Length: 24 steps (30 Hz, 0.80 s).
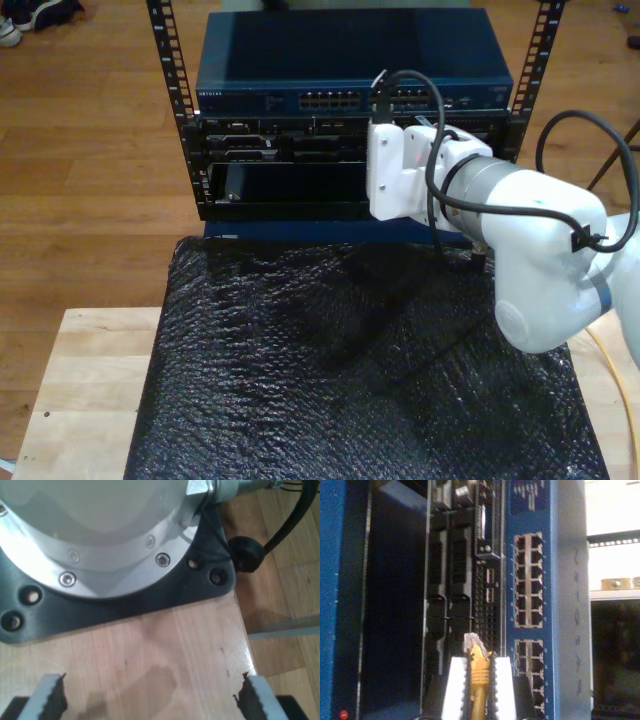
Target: Grab the cable and plug it in
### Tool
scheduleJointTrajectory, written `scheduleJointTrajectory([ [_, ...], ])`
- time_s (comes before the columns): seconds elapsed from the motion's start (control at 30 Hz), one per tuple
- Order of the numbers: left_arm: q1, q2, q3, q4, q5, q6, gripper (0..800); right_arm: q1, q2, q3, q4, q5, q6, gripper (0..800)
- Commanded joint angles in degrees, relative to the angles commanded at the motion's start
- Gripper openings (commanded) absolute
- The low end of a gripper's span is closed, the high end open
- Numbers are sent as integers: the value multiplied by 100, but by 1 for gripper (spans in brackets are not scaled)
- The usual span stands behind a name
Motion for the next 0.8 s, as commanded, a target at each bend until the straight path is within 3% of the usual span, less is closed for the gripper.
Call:
scheduleJointTrajectory([
  [0.8, 0, 0, 0, 0, 0, 0, 800, -35, 1187, -686, 44, -853, -79, 0],
])
